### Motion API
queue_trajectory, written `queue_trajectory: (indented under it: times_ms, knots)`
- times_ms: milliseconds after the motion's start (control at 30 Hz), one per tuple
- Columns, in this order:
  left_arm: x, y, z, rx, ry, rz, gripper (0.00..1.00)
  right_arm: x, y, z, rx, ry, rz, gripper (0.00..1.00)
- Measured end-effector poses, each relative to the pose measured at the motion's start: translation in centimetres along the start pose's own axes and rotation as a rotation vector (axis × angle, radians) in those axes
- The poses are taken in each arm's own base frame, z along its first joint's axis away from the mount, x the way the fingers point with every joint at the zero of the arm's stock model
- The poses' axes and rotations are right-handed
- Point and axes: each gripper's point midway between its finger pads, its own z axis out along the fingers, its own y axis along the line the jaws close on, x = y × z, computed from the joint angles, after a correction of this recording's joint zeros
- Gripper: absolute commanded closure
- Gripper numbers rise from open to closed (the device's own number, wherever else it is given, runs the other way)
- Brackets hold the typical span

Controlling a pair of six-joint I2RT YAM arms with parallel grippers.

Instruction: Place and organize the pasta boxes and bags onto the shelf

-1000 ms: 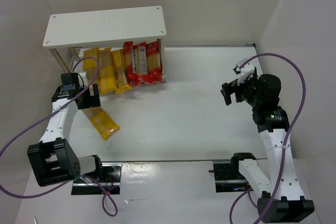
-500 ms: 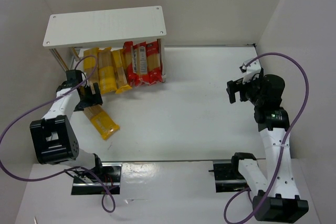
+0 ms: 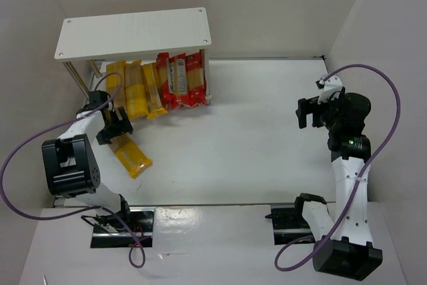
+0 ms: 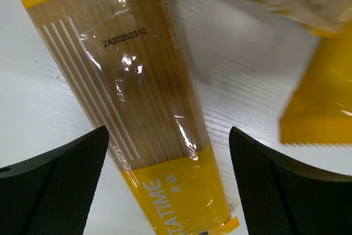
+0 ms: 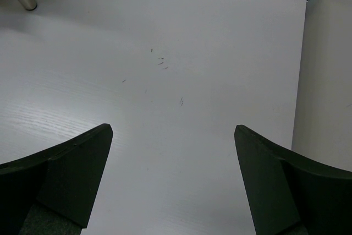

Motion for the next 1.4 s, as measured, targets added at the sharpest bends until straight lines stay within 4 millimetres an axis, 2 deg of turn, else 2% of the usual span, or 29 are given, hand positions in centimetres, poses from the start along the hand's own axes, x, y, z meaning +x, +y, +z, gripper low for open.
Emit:
queue_trajectory:
  times_ms: [133,433,600,700,800,933,967,1033,1067,1300,1400]
  knots:
    - [1.1,0.7,1.6,-0.046,0.056,-0.016,0.05,-0.2,-0.5,0.3,0.001,0.004,0.027,0.00]
    - [0.9,1.1,2.2,-0.073,0.073,-0.042,0.05,-1.4,-1.1,0.6,-0.010,-0.017,0.056,0.00]
    - [1.1,2.3,2.7,-0.080,0.094,-0.083,0.05,-1.3,-1.3,0.7,-0.012,-0.013,0.062,0.00]
    - [1.2,2.3,3.0,-0.068,0.103,-0.093,0.05,-1.3,-1.2,0.9,-0.018,-0.011,0.065,0.00]
    - [1.2,2.3,3.0,-0.065,0.099,-0.092,0.10,-1.3,-1.2,1.0,-0.021,-0.012,0.067,0.00]
    - [1.1,2.3,3.0,-0.062,0.093,-0.089,0.27,-1.3,-1.2,1.1,-0.023,-0.011,0.070,0.00]
    - [1.1,2.3,3.0,-0.058,0.091,-0.088,0.42,-1.3,-1.2,1.2,-0.024,-0.011,0.071,0.00]
    - [1.2,2.2,3.0,-0.054,0.090,-0.088,0.67,-1.3,-1.3,1.3,-0.024,-0.010,0.072,0.00]
    - [1.2,2.2,3.0,-0.050,0.090,-0.088,0.99,-1.3,-1.3,1.3,-0.024,-0.011,0.072,0.00]
    - [1.2,1.8,2.8,-0.006,0.099,-0.046,1.00,-1.6,-1.3,1.2,-0.022,-0.019,0.076,0.00]
    - [1.5,0.1,1.9,0.054,0.097,0.014,1.00,-1.7,-1.2,1.2,-0.028,-0.024,0.083,0.00]
